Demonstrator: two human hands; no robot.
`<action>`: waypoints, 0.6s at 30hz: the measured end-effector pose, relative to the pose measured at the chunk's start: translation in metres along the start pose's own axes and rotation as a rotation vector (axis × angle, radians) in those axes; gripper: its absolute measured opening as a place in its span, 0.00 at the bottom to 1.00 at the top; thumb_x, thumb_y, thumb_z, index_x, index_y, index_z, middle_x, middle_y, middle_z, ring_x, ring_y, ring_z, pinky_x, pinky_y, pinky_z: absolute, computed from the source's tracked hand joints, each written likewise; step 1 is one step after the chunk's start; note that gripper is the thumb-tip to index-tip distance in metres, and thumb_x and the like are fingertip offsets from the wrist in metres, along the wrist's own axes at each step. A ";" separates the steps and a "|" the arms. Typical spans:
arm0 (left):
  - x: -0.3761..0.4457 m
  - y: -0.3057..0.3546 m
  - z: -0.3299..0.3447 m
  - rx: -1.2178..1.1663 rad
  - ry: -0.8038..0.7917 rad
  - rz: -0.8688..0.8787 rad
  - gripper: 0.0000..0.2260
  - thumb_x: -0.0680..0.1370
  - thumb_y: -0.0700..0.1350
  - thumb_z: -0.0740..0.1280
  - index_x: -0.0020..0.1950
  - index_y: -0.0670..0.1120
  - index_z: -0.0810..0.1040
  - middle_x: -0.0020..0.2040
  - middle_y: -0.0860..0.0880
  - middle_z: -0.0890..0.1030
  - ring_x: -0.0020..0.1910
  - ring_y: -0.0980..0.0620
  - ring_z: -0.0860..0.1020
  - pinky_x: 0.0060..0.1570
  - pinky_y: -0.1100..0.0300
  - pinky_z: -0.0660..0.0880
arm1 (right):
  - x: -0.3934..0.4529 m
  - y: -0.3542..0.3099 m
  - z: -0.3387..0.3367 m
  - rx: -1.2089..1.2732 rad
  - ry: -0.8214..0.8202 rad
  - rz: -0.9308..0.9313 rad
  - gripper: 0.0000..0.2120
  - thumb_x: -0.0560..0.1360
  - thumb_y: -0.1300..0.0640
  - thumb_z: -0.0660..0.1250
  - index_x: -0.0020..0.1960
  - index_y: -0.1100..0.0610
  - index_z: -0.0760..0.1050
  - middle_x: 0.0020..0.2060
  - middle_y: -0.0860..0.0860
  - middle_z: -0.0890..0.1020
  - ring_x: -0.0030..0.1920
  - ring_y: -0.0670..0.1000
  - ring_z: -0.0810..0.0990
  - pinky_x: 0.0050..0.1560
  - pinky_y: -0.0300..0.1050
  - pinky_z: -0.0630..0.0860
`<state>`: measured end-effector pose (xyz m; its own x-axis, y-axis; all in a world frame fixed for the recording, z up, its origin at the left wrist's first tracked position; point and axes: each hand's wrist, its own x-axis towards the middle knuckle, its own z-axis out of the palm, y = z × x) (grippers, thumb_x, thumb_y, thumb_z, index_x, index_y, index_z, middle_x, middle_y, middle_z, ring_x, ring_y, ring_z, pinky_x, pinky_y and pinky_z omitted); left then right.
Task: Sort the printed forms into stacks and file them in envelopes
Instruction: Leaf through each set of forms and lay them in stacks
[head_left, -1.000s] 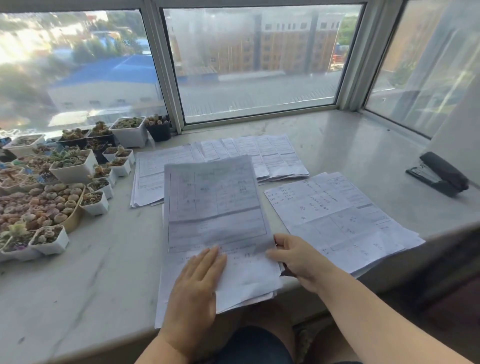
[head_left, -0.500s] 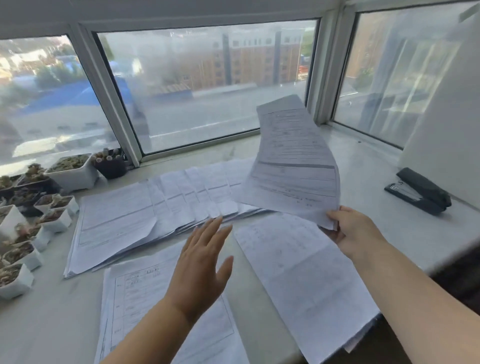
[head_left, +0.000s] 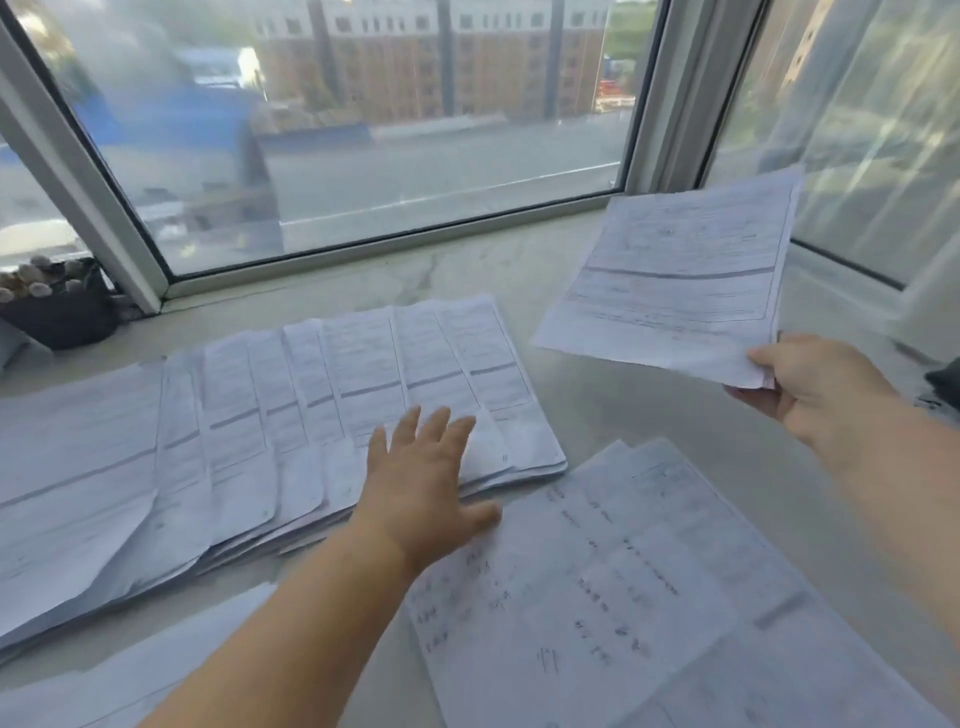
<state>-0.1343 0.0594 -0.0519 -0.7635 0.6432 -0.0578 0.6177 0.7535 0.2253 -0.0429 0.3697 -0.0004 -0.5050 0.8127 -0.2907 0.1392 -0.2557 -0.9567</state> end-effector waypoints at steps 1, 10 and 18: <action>0.006 0.000 0.006 -0.015 -0.019 -0.025 0.36 0.73 0.66 0.62 0.75 0.54 0.55 0.76 0.53 0.57 0.75 0.47 0.53 0.74 0.49 0.51 | 0.010 0.000 -0.004 -0.065 -0.003 -0.011 0.11 0.77 0.72 0.58 0.51 0.59 0.73 0.48 0.55 0.78 0.38 0.49 0.77 0.22 0.37 0.77; 0.009 -0.004 0.017 -0.082 0.112 -0.001 0.33 0.69 0.73 0.54 0.67 0.55 0.69 0.64 0.59 0.71 0.65 0.54 0.67 0.60 0.60 0.66 | 0.046 -0.009 -0.024 -0.345 -0.036 -0.030 0.14 0.77 0.71 0.60 0.59 0.59 0.76 0.54 0.57 0.80 0.43 0.53 0.80 0.30 0.39 0.79; 0.007 -0.007 0.011 -0.112 0.140 -0.011 0.21 0.75 0.62 0.63 0.63 0.53 0.73 0.63 0.57 0.74 0.62 0.56 0.70 0.52 0.63 0.66 | 0.003 -0.006 0.021 0.048 -0.159 0.068 0.15 0.80 0.69 0.56 0.65 0.61 0.72 0.48 0.53 0.80 0.40 0.47 0.78 0.30 0.37 0.80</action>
<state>-0.1419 0.0599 -0.0644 -0.7935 0.6041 0.0729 0.5904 0.7353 0.3329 -0.0628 0.3623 0.0049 -0.6245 0.7008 -0.3448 0.1384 -0.3352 -0.9319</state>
